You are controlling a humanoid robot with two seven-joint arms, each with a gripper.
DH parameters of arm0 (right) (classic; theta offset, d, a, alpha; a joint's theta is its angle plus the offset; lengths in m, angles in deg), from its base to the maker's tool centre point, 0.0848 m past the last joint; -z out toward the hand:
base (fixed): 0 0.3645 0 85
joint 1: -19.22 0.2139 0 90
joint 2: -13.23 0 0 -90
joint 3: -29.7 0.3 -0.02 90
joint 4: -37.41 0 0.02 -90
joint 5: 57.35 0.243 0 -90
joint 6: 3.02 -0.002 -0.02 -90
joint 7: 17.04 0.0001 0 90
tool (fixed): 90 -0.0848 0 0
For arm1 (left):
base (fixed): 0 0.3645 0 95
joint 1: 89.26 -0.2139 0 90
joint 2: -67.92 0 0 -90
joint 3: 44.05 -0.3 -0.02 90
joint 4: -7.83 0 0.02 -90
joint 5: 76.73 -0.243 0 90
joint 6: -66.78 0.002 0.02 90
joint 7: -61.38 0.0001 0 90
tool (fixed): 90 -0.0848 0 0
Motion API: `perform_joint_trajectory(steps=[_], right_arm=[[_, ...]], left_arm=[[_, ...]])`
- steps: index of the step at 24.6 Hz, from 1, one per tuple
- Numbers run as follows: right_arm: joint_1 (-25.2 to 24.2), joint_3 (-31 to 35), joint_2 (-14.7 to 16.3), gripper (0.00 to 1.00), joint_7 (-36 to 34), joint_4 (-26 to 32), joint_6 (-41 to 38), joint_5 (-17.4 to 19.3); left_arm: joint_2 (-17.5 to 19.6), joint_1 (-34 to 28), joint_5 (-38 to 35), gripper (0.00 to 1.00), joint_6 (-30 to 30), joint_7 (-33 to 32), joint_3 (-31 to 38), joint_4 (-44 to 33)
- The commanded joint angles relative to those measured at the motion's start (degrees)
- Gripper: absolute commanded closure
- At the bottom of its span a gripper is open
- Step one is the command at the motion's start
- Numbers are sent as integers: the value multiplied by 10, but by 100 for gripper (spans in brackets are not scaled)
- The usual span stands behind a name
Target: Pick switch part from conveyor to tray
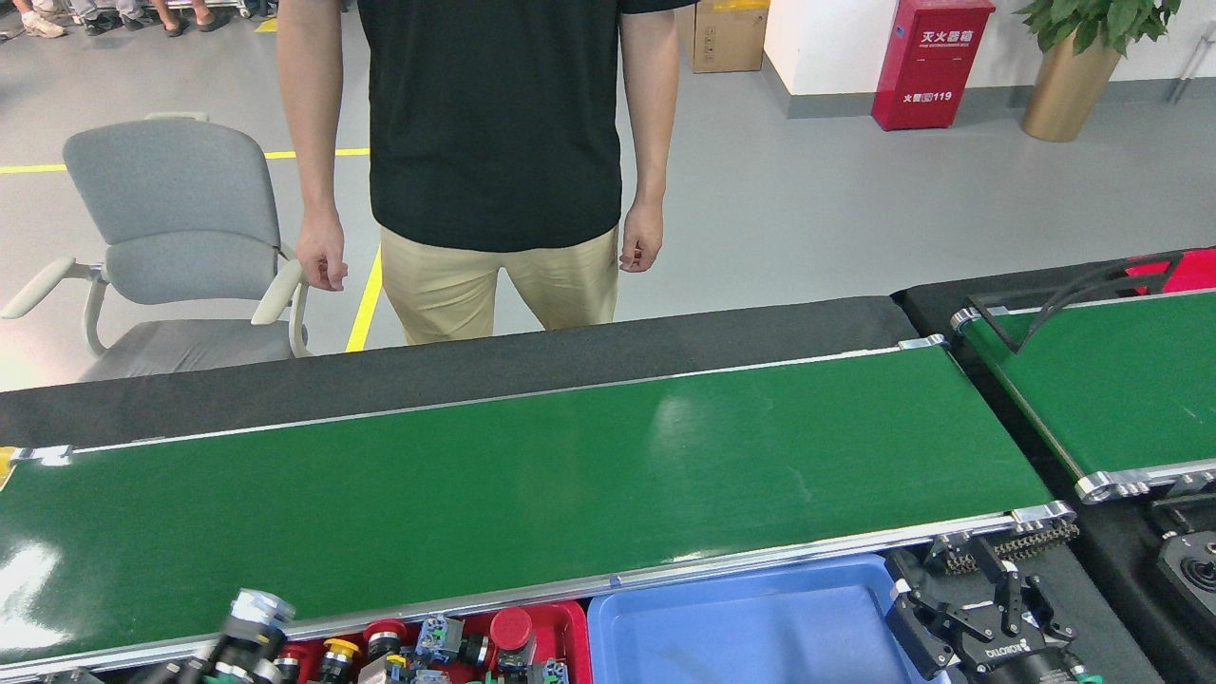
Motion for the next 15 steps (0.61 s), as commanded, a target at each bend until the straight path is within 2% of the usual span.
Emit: perform_joint_trajectory(steps=[1,2,3,5,7,12,15], right_arm=[[6,9,5,2,-6,5,0,3],[6,16,6,2,-6,5,0,3],[6,21,5,2,-6,6,0,3],[6,35,5,2,-6,5,1,3],[6,39,5,2,-6,6,0,3],[8,38,5,3,-5,12,3,3],[9,24,20,3,-17,10,55,4]], left_arm=[[-1,-16,1,42,-29,-11,3,-10],[-12,-21,1,26,-29,-11,4,-10],[-19,-22,1,15,-29,-11,7,-10],[-27,-21,1,3,-29,-11,14,-10],[-30,-21,1,0,-29,-11,17,-10],[-32,-21,2,0,-29,-10,40,-9],[-43,-21,3,0,-29,-11,73,-9]])
